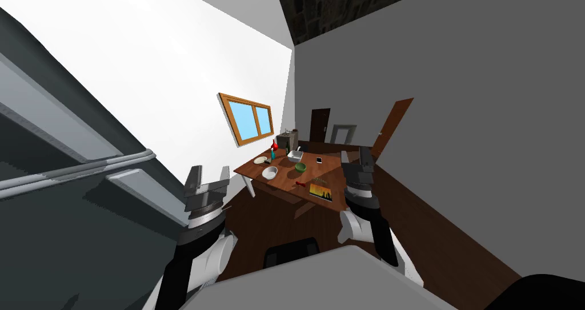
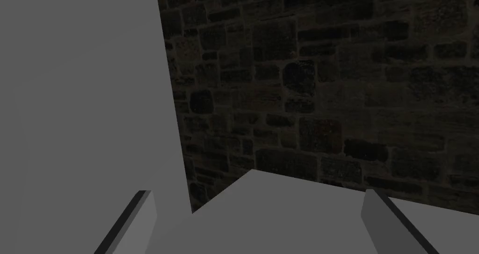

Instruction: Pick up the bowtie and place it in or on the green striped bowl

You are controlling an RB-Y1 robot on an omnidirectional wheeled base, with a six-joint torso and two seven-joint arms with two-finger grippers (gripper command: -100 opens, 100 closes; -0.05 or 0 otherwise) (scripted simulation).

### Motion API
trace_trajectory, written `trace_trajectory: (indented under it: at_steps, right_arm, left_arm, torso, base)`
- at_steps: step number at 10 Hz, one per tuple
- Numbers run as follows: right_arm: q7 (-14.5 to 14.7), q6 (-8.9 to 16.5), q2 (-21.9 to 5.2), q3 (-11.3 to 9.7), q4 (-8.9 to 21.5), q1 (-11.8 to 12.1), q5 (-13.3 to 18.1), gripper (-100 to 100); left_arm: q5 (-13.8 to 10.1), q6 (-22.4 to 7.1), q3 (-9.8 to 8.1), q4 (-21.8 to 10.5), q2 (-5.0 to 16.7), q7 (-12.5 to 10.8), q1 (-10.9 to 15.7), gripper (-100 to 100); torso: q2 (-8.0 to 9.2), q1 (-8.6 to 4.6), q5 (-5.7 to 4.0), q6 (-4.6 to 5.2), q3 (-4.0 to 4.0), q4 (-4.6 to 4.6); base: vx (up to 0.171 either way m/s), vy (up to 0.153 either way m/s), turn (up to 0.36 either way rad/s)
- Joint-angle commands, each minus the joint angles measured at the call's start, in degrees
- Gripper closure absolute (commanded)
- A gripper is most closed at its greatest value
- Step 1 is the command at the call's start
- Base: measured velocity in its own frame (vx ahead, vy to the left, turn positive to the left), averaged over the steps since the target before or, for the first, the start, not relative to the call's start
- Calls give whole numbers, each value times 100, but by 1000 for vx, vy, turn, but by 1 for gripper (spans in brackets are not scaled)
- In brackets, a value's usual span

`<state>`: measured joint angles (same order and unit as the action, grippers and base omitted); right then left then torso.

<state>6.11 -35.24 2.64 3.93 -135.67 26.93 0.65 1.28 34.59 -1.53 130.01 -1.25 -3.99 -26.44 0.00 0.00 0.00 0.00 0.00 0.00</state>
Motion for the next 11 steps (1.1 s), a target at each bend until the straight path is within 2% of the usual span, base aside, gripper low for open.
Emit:
trace_trajectory:
  at_steps: [1,3,5,6,7,8,9,10,11]
  right_arm:
    - [-46,-9,-281,-9,96,11,34,-100]
    - [-91,-19,-498,-19,194,22,70,-100]
    - [-216,-47,-906,-48,477,51,177,-100]
    - [-216,-47,-985,-48,477,51,177,-100]
    - [-292,-64,-1201,-68,661,69,247,-100]
    - [-292,-64,-1242,-68,661,69,247,-100]
    - [-374,-83,-1467,-92,869,88,328,-100]
    - [-374,-83,-1504,-92,869,88,328,-100]
    - [-461,-104,-1720,-119,1095,108,420,-100]
  left_arm:
    - [0,0,0,0,0,0,0,0]
    - [0,0,0,0,0,0,1,0]
    - [0,0,0,0,0,0,1,0]
    - [0,0,0,0,0,0,1,0]
    - [0,0,0,0,0,0,0,0]
    - [0,0,0,0,0,0,1,0]
    - [0,0,0,0,0,0,0,0]
    - [0,0,0,0,0,0,1,0]
    - [0,0,0,0,0,0,0,0]
  torso:
    - [0,0,0,0,0,0]
    - [9,1,0,-1,5,2]
    - [10,0,0,-1,6,2]
    - [13,2,0,-1,7,3]
    - [12,1,0,1,7,3]
    - [12,3,0,-1,7,2]
    - [10,2,1,0,6,3]
    - [10,1,0,-1,6,2]
    - [8,1,0,0,5,2]
  base:
    - [-14,7,51]
    - [-30,6,53]
    - [-33,9,88]
    - [-28,9,39]
    - [-31,15,82]
    - [-25,10,55]
    - [-25,8,90]
    - [-21,8,53]
    - [-30,21,136]
